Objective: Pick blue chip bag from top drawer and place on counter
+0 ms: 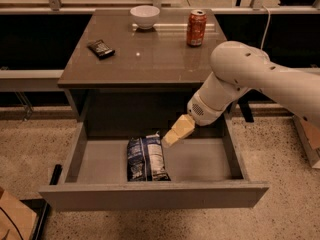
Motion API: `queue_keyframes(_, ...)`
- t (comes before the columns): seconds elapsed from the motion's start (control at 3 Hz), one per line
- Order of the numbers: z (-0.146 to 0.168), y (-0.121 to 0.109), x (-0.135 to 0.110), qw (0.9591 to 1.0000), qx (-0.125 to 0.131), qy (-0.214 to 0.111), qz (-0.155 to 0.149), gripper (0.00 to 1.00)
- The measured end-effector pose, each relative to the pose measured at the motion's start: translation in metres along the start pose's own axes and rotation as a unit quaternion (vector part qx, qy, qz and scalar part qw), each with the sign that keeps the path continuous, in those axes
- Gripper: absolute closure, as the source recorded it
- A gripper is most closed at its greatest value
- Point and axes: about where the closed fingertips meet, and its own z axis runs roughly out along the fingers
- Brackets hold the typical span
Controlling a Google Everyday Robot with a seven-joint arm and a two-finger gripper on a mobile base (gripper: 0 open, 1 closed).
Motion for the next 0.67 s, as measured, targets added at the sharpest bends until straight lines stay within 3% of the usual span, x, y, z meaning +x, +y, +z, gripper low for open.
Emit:
queue_keyframes(0.33, 0.000, 0.000, 0.000, 1.0000, 0.000, 0.000, 0.000, 0.00)
queue_keyframes(0.67, 0.027, 0.011, -0.014, 0.9998, 0.004, 0.002, 0.019, 0.00)
